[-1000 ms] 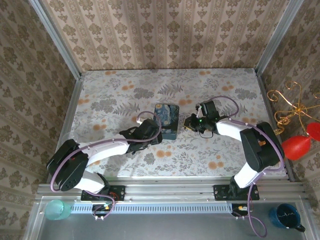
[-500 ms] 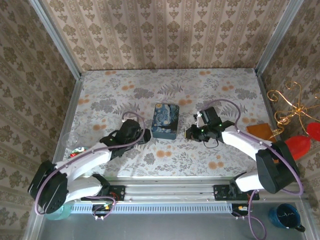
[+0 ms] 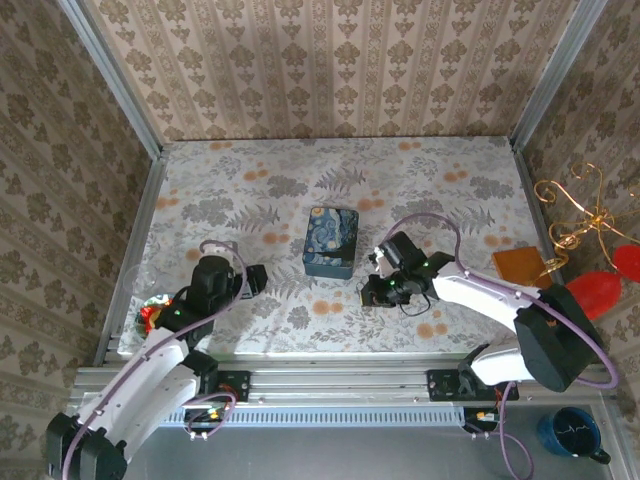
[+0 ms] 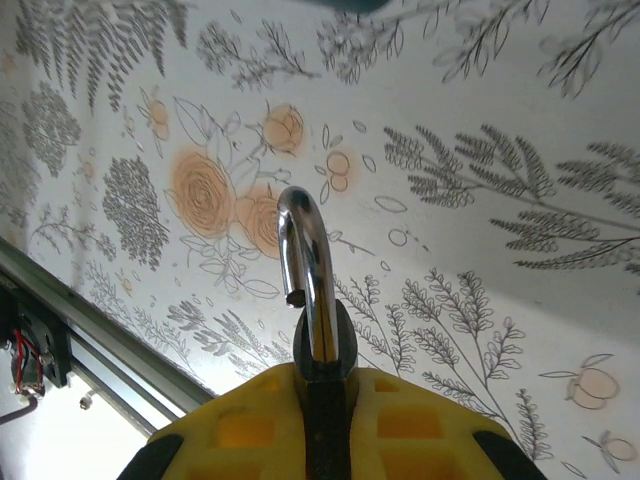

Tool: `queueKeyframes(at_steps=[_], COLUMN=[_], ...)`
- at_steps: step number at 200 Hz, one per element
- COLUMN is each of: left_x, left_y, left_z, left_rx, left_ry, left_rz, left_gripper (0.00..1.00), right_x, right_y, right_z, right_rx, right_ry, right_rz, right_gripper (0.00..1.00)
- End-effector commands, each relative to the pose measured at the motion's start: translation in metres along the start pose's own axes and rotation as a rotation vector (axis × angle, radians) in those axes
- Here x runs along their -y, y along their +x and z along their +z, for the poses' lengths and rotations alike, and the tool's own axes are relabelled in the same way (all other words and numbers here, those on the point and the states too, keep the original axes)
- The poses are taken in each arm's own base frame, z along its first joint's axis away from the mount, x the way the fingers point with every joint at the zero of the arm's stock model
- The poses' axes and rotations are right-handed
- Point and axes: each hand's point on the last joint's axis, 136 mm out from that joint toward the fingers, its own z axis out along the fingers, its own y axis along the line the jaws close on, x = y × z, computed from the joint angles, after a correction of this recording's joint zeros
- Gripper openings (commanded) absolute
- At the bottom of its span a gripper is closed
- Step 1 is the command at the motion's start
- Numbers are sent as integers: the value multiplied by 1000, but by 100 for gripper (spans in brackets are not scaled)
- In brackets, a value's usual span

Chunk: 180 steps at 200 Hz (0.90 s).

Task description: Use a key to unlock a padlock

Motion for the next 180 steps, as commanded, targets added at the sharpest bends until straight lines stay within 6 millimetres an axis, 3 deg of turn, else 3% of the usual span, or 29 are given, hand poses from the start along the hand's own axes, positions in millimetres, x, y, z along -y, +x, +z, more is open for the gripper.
queueKeyframes(at_steps=[1,82,104,133,152,180], left_x=[-4,-1,-8,-13,-13,-14], left_y=[14,17,15,17,12,-2], left_z=[0,-2,-1,1,1,-3], left_rx=[-41,-47,-40,-56,-58,-48], left_ry=[13,39,17,-8,-11,-47], left_rz=[3,-17,-40,-56,-56,-20], left_gripper=[74,74,74,74,74,74], right_x=[-2,16,22,24,25,5], right_y=[10,17,17,5,1,-19], right_z=[15,17,12,-15,-38,-83], right_rx=[-61,-86,-80,20,44,191], right_ry=[-54,37,88,165,235,247], right_rz=[56,35,16,-51,-92,-187], right_gripper=[6,15,24,45,48,50])
